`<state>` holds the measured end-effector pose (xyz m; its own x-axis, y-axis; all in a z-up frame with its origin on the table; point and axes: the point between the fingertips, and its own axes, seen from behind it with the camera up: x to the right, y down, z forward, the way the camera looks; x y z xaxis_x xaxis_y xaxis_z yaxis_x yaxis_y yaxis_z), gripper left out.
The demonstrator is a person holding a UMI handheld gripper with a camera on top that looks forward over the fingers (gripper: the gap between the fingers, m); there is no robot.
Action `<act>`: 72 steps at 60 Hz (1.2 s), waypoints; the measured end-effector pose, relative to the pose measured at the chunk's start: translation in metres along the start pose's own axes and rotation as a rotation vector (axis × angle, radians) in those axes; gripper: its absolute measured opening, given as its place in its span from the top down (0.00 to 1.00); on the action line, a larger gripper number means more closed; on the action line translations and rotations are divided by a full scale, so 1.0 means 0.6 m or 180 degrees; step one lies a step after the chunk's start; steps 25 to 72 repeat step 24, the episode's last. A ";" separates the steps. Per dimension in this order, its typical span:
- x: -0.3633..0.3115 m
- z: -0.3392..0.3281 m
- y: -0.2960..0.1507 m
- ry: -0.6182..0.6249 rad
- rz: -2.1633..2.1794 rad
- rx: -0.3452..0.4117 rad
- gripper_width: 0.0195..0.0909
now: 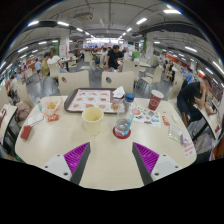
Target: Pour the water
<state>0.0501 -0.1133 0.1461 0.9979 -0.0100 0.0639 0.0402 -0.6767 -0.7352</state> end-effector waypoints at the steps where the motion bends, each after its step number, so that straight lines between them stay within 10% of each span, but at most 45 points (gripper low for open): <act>1: 0.001 -0.003 0.001 0.0013 -0.0016 0.0000 0.08; 72: -0.003 -0.016 -0.005 -0.0013 -0.0168 0.0068 0.08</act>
